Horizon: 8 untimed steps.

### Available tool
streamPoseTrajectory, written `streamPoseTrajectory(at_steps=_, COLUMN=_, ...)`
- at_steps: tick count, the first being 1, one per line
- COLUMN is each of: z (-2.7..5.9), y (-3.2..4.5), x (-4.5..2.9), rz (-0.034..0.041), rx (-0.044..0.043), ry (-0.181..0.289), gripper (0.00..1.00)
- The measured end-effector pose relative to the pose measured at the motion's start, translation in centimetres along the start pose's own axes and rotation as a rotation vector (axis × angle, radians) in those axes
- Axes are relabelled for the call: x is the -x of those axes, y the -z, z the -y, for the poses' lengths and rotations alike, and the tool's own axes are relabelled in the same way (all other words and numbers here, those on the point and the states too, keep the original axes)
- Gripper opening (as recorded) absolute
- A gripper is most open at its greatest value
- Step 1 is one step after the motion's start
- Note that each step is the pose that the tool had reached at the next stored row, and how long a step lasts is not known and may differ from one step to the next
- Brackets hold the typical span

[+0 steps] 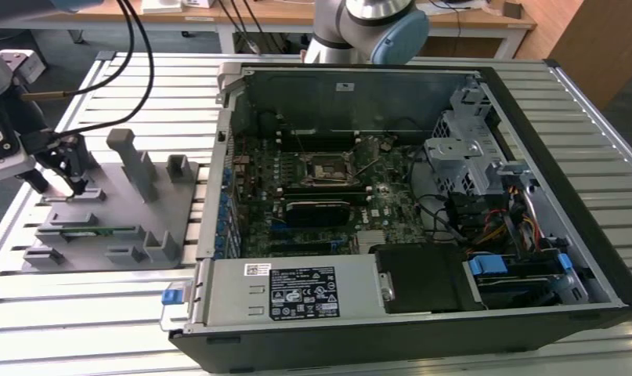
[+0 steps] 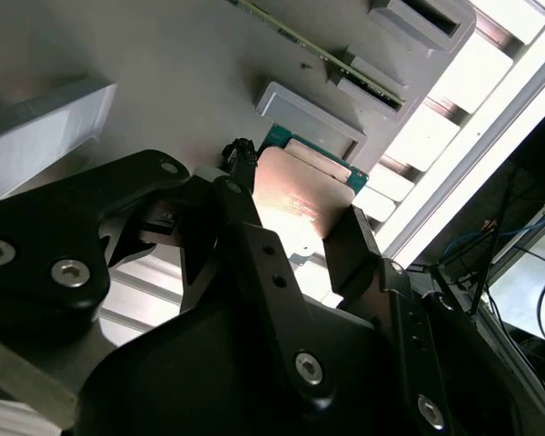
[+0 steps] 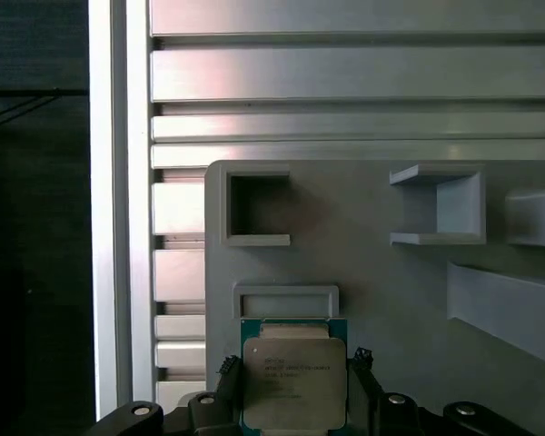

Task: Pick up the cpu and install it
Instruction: 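Pick up the cpu and move it towards the insertion slot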

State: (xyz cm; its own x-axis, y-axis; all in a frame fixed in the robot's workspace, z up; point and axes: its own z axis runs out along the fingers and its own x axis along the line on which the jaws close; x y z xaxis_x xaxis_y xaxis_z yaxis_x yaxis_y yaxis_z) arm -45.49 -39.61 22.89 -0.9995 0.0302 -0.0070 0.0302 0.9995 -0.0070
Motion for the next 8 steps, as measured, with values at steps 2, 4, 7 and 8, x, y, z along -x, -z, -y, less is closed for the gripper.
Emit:
streamPoseTrajectory(at_steps=2, z=-0.01, y=0.08, x=0.0, rz=0.0001, rx=0.0001, ry=0.0, gripper=0.54)
streamPoseTrajectory(at_steps=4, z=-0.02, y=0.18, x=0.0, rz=0.0, rx=0.0, ry=0.0, gripper=0.54)
streamPoseTrajectory(at_steps=7, z=-0.04, y=0.29, x=0.0, rz=0.0003, rx=0.0001, ry=0.0, gripper=0.54)
streamPoseTrajectory(at_steps=8, z=-0.06, y=0.33, x=0.0, rz=0.0002, rx=0.0002, ry=0.0, gripper=0.54)
